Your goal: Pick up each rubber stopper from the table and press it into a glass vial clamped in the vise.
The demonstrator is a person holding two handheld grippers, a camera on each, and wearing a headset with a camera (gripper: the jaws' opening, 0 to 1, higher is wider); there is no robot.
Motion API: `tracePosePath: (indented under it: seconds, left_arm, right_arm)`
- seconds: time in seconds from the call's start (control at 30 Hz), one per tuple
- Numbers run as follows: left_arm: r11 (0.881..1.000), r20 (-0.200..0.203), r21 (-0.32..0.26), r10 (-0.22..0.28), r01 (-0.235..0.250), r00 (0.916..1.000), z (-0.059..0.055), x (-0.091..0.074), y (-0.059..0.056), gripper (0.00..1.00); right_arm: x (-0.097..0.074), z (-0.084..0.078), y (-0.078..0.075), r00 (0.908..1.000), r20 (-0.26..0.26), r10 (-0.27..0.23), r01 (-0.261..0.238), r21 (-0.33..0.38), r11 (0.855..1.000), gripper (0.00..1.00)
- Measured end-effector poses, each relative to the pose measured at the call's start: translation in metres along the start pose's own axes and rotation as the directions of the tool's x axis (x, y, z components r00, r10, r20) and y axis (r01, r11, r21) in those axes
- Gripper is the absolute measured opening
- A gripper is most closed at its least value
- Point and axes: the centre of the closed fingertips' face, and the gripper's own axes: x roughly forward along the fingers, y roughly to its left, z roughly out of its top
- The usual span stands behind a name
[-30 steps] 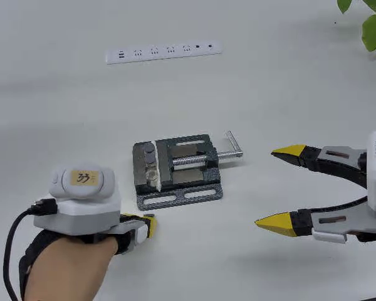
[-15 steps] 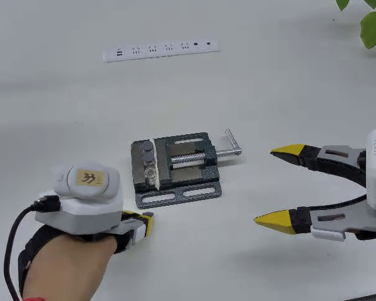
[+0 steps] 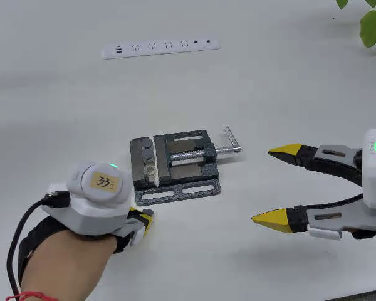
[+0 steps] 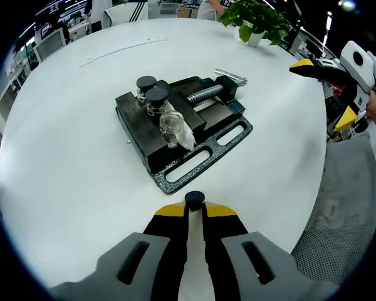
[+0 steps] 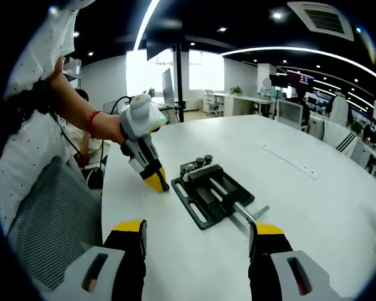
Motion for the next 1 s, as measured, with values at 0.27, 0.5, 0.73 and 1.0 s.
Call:
tracePosePath:
  seconds: [0.27, 0.5, 0.73, 1.0]
  left_arm:
    - [1.0, 0.004, 0.008, -0.016, 0.016, 0.9999, 0.0, 0.0, 0.002, 0.05]
    - [0.999, 0.021, 0.017, -0.039, 0.039, 0.999, 0.0, 0.0, -0.004, 0.04]
    - [0.998, 0.039, 0.026, -0.062, 0.061, 0.9973, 0.0, -0.004, -0.01, 0.04]
    - [0.991, 0.083, 0.064, -0.124, 0.119, 0.9888, 0.012, -0.024, -0.027, 0.04]
  right_arm:
    - [0.004, -0.001, 0.003, 1.0, -0.001, 0.01, -0.01, 0.017, 1.0, 0.63]
    - [0.008, 0.0, 0.008, 0.9996, -0.007, 0.027, -0.027, 0.035, 0.999, 0.61]
    - [0.013, 0.005, 0.014, 0.9986, -0.012, 0.052, -0.052, 0.059, 0.997, 0.58]
    - [0.015, 0.02, 0.021, 0.9952, -0.017, 0.096, -0.095, 0.083, 0.992, 0.51]
